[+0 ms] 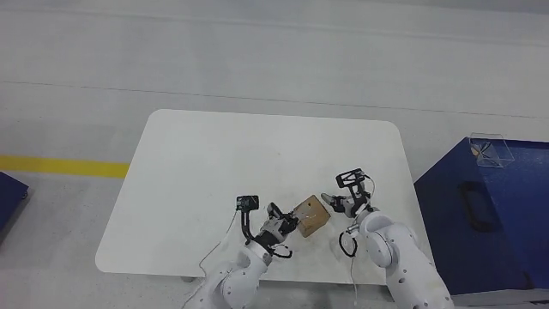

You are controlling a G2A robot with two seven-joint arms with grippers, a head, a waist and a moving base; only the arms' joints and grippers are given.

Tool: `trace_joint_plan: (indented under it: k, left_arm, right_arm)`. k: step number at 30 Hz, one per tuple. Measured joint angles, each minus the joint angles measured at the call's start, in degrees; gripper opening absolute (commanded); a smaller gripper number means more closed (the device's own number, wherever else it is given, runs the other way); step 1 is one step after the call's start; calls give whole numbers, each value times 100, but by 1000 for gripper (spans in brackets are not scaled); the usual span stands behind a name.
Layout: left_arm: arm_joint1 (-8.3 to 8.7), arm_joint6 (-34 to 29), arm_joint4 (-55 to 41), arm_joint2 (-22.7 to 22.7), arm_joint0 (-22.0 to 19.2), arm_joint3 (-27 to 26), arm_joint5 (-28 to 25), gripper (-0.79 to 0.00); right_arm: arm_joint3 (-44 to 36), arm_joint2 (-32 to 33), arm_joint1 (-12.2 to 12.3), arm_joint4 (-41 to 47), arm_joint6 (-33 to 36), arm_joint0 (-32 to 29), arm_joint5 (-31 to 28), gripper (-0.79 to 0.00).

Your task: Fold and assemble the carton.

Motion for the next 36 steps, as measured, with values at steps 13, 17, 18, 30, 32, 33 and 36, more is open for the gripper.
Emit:
trace_joint_plan:
  k: [13,17,18,30,32,33,36]
  left_arm:
    - [81,86,4084,531,-211,354,804,0]
    - [24,-34,4658,711,-395,538,1243,0]
    - [8,-58,4713,737,-435,576,1308,0]
    - [-146,-277,4712,845,-758,1133,1523,-733]
    - [-148,-245,4667,811,-736,1111,1497,-785]
    - [-147,-236,4649,795,-722,1088,1473,-785]
    - [-138,-212,4575,733,-647,975,1414,-785]
  right_arm:
    - [793,-556,-112,375,51,791,-688,0]
    - [831,-469,-98,373,-80,740,-582,0]
    - [836,-423,-89,381,-103,714,-564,0]
    - [872,275,53,566,-169,396,-502,0]
    - [861,344,69,588,-157,368,-502,0]
    - [856,372,75,598,-151,359,-502,0]
    - [853,447,93,627,-126,354,-501,0]
